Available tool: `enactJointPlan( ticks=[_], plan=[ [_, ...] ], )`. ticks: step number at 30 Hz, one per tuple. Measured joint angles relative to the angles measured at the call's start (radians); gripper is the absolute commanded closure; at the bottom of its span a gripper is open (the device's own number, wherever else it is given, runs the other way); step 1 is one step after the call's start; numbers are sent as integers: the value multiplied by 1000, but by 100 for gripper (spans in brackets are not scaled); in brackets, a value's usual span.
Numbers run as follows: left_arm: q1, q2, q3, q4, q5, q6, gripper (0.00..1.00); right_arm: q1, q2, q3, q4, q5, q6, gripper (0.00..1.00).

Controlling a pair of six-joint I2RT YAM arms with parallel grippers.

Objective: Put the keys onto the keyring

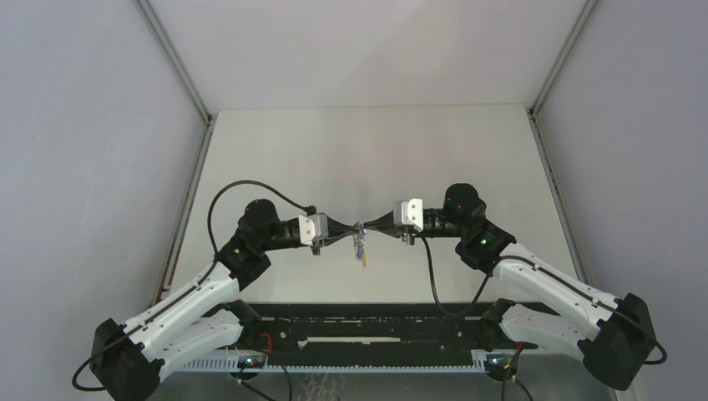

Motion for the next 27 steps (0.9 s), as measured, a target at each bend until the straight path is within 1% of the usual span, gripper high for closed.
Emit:
enactJointPlan(
  ticks=[16, 27],
  plan=[
    [5, 10, 0, 5, 0, -7, 100, -17, -29, 0, 30, -26, 25, 100],
    [8, 10, 0, 15, -1, -10, 100, -18, 8, 0, 26, -52, 26, 100]
  ],
)
